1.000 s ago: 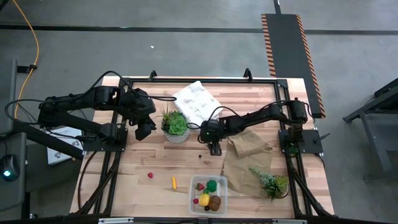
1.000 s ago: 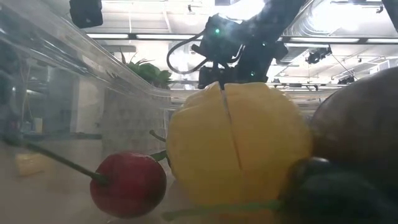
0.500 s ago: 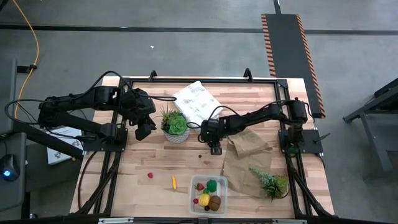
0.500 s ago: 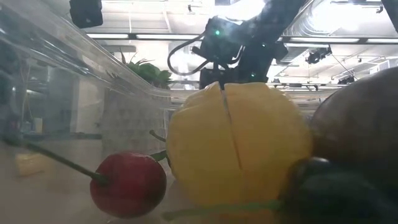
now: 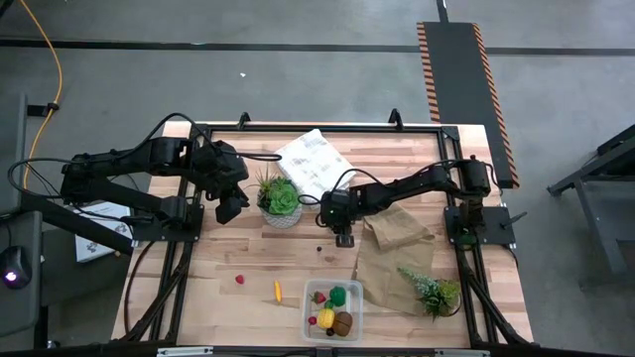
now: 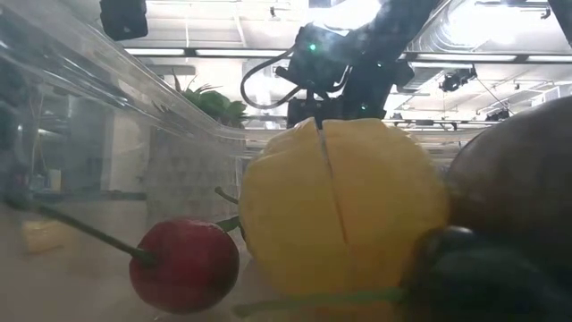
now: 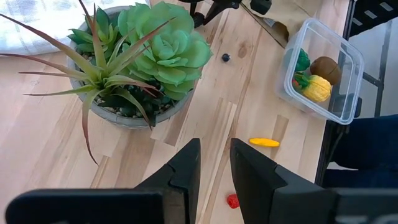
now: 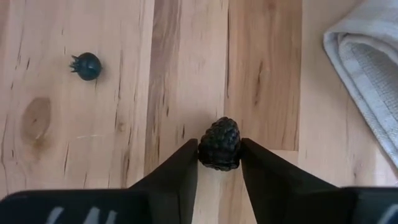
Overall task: Pick and placing Produce into tupperware
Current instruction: Put the dark purple blackberry into the transparent bin
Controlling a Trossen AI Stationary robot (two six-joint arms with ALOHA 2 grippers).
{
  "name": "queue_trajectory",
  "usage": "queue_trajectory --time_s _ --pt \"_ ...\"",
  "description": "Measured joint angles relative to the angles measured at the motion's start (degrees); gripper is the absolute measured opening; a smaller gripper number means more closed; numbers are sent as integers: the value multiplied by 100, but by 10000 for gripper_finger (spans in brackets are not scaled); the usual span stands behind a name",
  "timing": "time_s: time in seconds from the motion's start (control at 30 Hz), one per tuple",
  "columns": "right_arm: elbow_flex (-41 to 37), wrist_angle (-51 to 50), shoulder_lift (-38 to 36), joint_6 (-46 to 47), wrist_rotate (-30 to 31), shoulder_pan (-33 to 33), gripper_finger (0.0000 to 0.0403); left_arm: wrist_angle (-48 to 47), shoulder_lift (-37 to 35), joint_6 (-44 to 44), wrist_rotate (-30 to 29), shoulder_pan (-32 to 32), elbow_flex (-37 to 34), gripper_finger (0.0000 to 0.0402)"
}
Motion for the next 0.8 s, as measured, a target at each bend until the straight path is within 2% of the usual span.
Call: queue_trajectory --time_s 0.23,0.43,0.8 --pt "0 9 0 64 -10 2 83 0 0 2 0 -1 0 76" --pt "44 76 2 198 -11 2 80 -2 0 2 0 -1 0 76" --pt "693 -285 2 205 -178 2 79 -2 0 2 2 -1 0 76"
